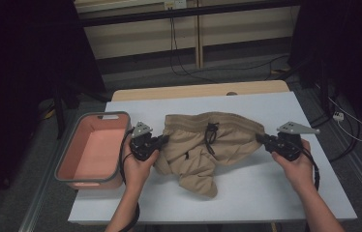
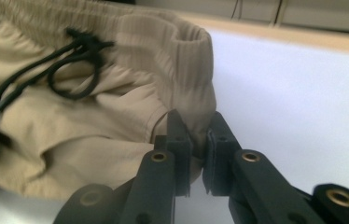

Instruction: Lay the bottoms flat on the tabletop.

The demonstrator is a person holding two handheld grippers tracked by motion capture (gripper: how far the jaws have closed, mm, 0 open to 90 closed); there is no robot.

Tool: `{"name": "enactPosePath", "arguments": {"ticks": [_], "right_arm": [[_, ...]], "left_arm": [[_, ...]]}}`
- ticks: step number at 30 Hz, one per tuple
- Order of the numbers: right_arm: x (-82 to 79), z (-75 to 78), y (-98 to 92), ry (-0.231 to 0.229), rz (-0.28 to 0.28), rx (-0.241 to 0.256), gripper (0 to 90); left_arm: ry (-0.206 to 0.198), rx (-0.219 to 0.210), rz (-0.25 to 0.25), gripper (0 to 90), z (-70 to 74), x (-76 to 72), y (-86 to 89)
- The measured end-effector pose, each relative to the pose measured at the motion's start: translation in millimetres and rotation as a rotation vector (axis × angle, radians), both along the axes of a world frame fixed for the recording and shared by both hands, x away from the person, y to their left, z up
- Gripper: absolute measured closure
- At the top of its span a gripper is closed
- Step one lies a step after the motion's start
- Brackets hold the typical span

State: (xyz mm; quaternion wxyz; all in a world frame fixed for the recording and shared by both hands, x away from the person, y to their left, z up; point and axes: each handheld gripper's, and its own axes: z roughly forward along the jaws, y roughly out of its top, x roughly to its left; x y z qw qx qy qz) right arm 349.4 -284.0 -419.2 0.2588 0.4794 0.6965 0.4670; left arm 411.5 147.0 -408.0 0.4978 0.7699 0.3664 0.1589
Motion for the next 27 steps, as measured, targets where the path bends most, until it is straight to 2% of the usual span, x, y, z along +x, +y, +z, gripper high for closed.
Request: {"name": "enactPosePath", "arguments": {"ticks": [2,4,7,12,17,23,27], "right_arm": [[-1.7,10.5,-7.8,-0.04,-0.016,0.012,83.4],[-3.4,18.2,-14.5,-0.058,-0.024,0.032,83.5],[-4.6,22.7,-17.2,-0.061,-0.023,0.041,83.6],[-3.4,21.9,-10.9,-0.054,-0.01,0.019,83.6],[0.4,28.2,-10.0,-0.061,-0.006,0.013,83.7],[18.2,39.5,-9.5,-0.051,0.002,0.005,83.7],[35.1,49.4,-14.0,-0.062,-0.005,0.024,83.7]], "left_arm": [[-0.016,-0.018,0.005,87.5,7.9,-1.6,1.9],[-0.03,-0.042,0.007,87.6,15.3,-2.6,3.0],[-0.02,-0.055,0.011,87.7,20.5,-4.4,2.5],[-0.002,-0.049,0.015,87.7,19.3,-5.9,5.2],[0.004,-0.044,0.012,87.8,24.8,-5.1,7.9],[0.007,-0.041,0.021,87.9,34.7,7.5,10.0],[0.012,-0.051,0.03,88.0,43.4,21.9,11.4]]}}
